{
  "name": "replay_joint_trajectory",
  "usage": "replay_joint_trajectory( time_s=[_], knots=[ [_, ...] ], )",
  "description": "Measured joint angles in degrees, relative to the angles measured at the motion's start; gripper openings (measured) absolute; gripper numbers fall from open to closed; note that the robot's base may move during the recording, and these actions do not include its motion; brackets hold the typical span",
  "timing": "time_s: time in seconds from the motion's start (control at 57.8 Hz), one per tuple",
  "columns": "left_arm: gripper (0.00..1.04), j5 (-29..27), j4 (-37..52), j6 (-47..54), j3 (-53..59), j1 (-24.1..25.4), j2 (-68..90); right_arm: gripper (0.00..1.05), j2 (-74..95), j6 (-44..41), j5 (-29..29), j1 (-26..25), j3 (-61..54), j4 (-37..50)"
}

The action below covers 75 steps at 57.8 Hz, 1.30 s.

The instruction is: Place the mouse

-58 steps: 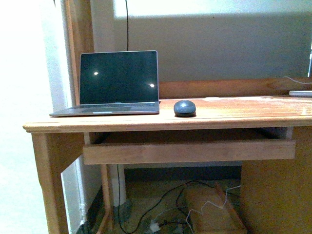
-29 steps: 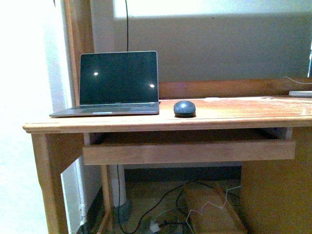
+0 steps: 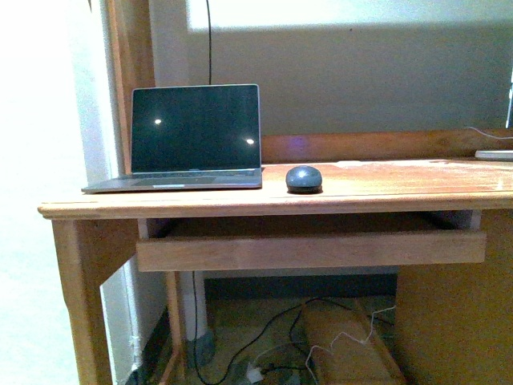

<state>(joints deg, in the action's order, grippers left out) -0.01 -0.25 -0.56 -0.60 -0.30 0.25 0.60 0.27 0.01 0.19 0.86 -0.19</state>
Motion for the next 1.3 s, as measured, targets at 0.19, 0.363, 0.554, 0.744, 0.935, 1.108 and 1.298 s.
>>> replay_joint_trajectory(
  time_s=[0.19,0.363,0.554,0.744,0.935,1.108,1.298],
  knots=[
    [0.97,0.0,0.0,0.0,0.0,0.0,0.0,0.03,-0.2,0.0,0.0,0.0,0.0,0.0],
    [0.97,0.0,0.0,0.0,0.0,0.0,0.0,0.25,-0.2,-0.1,0.0,0.0,0.0,0.0],
    [0.97,0.0,0.0,0.0,0.0,0.0,0.0,0.56,-0.2,-0.1,0.0,0.0,0.0,0.0],
    [0.97,0.0,0.0,0.0,0.0,0.0,0.0,0.93,-0.2,-0.1,0.0,0.0,0.0,0.0],
    [0.97,0.0,0.0,0.0,0.0,0.0,0.0,0.97,-0.2,-0.1,0.0,0.0,0.0,0.0],
    [0.97,0.0,0.0,0.0,0.0,0.0,0.0,0.97,-0.2,-0.1,0.0,0.0,0.0,0.0],
    [0.97,0.0,0.0,0.0,0.0,0.0,0.0,0.97,-0.2,-0.1,0.0,0.0,0.0,0.0]
  ],
)
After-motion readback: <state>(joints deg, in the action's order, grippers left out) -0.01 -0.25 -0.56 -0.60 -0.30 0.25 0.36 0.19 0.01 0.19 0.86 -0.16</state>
